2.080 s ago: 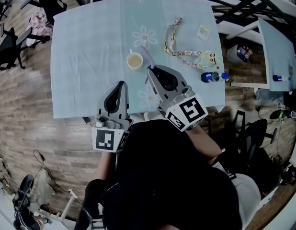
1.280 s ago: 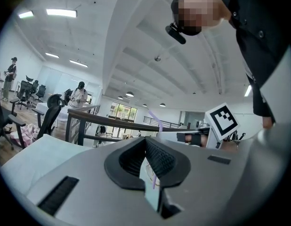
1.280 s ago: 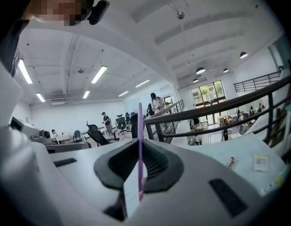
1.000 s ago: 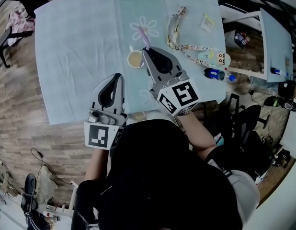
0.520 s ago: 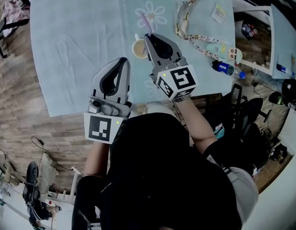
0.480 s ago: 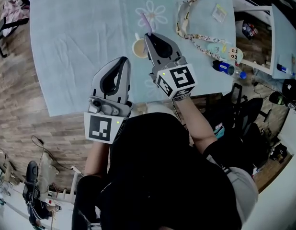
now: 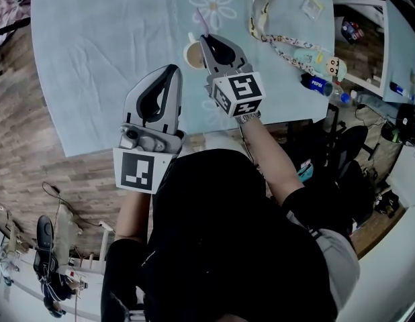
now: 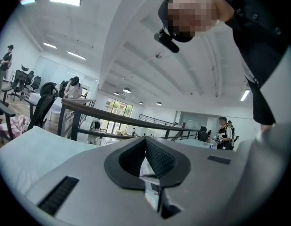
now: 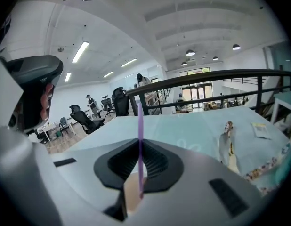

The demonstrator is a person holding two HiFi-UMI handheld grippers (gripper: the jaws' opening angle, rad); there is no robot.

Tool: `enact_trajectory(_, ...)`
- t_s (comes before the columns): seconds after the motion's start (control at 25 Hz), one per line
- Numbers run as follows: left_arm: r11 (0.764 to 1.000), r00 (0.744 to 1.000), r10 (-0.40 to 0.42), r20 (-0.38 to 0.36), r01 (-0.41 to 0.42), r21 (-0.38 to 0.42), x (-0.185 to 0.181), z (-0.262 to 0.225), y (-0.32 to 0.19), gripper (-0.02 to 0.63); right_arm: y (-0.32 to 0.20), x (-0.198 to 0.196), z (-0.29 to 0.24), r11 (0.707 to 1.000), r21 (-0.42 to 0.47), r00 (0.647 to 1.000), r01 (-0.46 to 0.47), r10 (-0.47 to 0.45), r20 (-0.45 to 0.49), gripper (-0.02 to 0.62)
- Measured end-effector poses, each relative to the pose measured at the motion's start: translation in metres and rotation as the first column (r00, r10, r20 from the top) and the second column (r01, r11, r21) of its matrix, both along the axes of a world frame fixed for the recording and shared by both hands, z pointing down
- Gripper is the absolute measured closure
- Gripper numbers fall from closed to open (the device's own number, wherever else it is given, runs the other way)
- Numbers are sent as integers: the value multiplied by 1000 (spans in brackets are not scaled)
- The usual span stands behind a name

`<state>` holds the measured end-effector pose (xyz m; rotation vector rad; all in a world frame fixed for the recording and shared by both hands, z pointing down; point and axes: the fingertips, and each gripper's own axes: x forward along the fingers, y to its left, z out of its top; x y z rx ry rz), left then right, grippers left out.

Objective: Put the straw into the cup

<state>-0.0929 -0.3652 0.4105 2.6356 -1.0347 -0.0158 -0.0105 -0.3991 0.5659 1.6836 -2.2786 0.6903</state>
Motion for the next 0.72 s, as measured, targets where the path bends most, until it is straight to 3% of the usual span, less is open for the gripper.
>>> enact_trajectory(0.72,999,1000,-24,2,24,-21,-9,8,2,592,-3,-12,28,998,-53,998,16,-19,-59,565)
